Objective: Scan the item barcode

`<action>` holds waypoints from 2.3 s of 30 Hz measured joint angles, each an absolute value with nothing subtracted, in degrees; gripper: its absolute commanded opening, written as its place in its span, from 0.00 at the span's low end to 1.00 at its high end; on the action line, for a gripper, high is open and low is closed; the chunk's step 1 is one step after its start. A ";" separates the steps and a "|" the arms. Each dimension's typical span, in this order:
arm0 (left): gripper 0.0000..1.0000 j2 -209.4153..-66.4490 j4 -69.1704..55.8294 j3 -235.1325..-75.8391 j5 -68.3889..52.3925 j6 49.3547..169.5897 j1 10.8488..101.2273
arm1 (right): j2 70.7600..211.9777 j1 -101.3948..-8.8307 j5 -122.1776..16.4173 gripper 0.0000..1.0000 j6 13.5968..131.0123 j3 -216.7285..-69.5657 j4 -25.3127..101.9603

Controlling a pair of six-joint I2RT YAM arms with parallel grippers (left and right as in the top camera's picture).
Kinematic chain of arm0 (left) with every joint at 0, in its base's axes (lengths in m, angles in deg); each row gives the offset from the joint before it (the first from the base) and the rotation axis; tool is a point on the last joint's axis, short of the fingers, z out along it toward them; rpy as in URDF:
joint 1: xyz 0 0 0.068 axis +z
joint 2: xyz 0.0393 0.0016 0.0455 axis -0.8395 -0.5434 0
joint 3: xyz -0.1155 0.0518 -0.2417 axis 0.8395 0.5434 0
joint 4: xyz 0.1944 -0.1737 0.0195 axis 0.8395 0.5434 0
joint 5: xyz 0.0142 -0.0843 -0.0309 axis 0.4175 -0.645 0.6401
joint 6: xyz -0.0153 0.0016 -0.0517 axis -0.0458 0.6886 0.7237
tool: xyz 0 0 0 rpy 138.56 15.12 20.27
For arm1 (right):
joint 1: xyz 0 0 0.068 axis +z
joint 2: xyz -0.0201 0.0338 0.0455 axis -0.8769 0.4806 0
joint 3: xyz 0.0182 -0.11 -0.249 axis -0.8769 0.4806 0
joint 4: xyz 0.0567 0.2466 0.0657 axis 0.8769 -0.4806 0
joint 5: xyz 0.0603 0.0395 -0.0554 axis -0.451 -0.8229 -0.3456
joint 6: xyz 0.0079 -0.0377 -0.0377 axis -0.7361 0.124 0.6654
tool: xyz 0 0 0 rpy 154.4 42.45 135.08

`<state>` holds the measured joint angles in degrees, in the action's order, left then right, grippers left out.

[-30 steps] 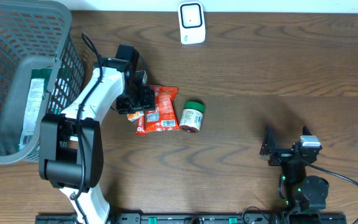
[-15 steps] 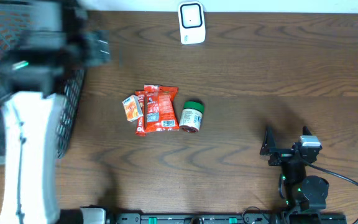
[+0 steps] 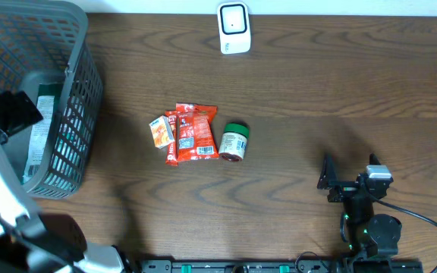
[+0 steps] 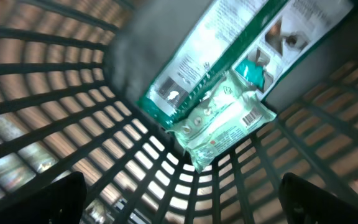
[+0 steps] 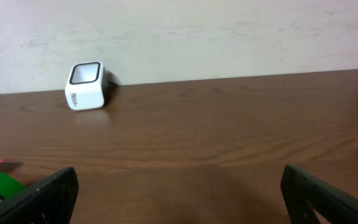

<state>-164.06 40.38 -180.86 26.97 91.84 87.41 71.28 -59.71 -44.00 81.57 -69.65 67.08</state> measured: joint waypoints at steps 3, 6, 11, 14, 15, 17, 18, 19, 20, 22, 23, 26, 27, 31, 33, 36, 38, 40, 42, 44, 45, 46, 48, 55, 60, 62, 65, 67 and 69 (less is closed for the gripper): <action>0.98 -168.96 41.91 -180.36 25.71 90.66 87.26 | 71.28 -59.71 -44.00 0.99 81.57 -69.65 67.08; 0.97 -172.63 42.69 -180.16 25.33 89.62 87.26 | 71.28 -59.71 -44.00 0.99 81.57 -69.65 67.08; 0.97 -178.01 41.49 -177.08 24.68 88.92 87.26 | 71.28 -59.71 -44.00 0.99 81.57 -69.65 67.08; 0.95 -178.99 36.79 -173.06 24.57 88.78 87.26 | 71.28 -59.71 -44.00 0.99 81.57 -69.65 67.10; 0.90 -179.30 35.13 -171.59 24.48 88.78 87.26 | 71.28 -59.71 -44.00 0.99 81.57 -69.65 67.08; 0.77 -179.56 31.98 -168.91 24.48 88.46 87.26 | 71.28 -59.71 -44.00 0.99 81.57 -69.65 67.08; 0.73 -179.56 31.11 -168.18 24.33 88.63 87.26 | 71.28 -59.71 -44.00 0.99 81.57 -69.65 67.08; 0.72 -179.56 29.86 -167.33 24.37 88.37 87.26 | 71.28 -59.71 -44.00 0.99 81.57 -69.65 67.08; 0.72 -179.56 29.19 -166.90 24.31 88.52 87.26 | 71.28 -59.71 -44.00 0.99 81.57 -69.65 67.08; 0.73 -179.56 28.90 -166.81 24.28 88.70 87.26 | 71.28 -59.71 -44.00 0.99 81.57 -69.65 67.08; 0.76 -179.56 28.73 -166.63 24.28 88.89 87.26 | 71.28 -59.71 -44.00 0.99 81.57 -69.65 67.08; 0.84 -179.56 28.14 -164.51 24.24 89.59 87.24 | 71.28 -59.71 -44.00 0.99 81.57 -69.65 67.08; 0.86 -179.56 27.59 -163.33 24.07 89.81 87.24 | 71.28 -59.71 -44.00 0.99 81.57 -69.65 67.08; 0.86 -179.51 22.10 -158.70 22.71 89.90 87.28 | 71.28 -59.71 -44.00 0.99 81.57 -69.65 67.08; 0.75 -179.54 19.46 -156.84 22.69 89.90 87.30 | 71.28 -59.71 -44.00 0.99 81.57 -69.65 67.08; 0.53 -179.54 18.85 -156.58 22.30 90.01 87.24 | 71.28 -59.71 -44.00 0.99 81.57 -69.65 67.08; 0.43 -179.54 19.07 -156.88 22.16 89.62 87.13 | 71.28 -59.71 -44.00 0.99 81.57 -69.65 67.08; 0.42 -179.54 19.15 -157.65 21.88 89.81 87.06 | 71.28 -59.71 -44.00 0.99 81.57 -69.65 67.08; 0.42 -179.54 18.98 -159.16 21.64 89.90 87.02 | 71.28 -59.71 -44.00 0.99 81.57 -69.65 67.08; 0.42 -179.54 18.87 -161.02 21.46 89.90 86.98 | 71.28 -59.71 -44.00 0.99 81.57 -69.65 67.08; 0.42 -179.54 18.56 -161.80 21.46 89.90 86.98 | 71.28 -59.71 -44.00 0.99 81.57 -69.65 67.08; 0.42 -179.54 18.06 -163.00 21.44 89.92 86.98 | 71.28 -59.71 -44.00 0.99 81.57 -69.65 67.08; 0.42 -179.54 15.83 -164.58 21.44 89.92 86.98 | 71.28 -59.71 -44.00 0.99 81.57 -69.65 67.08; 0.66 -179.54 6.15 -165.19 21.44 89.92 86.98 | 71.28 -59.71 -44.00 0.99 81.57 -69.65 67.08; 0.98 -180.11 4.23 -165.04 21.38 90.03 86.98 | 71.28 -59.71 -44.00 0.99 81.57 -69.65 67.08; 0.98 -180.43 3.24 -165.04 21.42 89.53 86.98 | 71.28 -59.71 -44.00 0.99 81.57 -69.65 67.08; 0.98 -180.45 2.00 -165.02 20.33 87.08 86.98 | 71.28 -59.71 -44.00 0.99 81.57 -69.65 67.08; 0.98 -180.48 1.89 -165.02 19.69 86.10 86.98 | 71.28 -59.71 -44.00 0.99 81.57 -69.65 67.08; 0.98 -180.48 1.71 -165.02 19.48 85.37 86.98 | 71.28 -59.71 -44.00 0.99 81.57 -69.65 67.08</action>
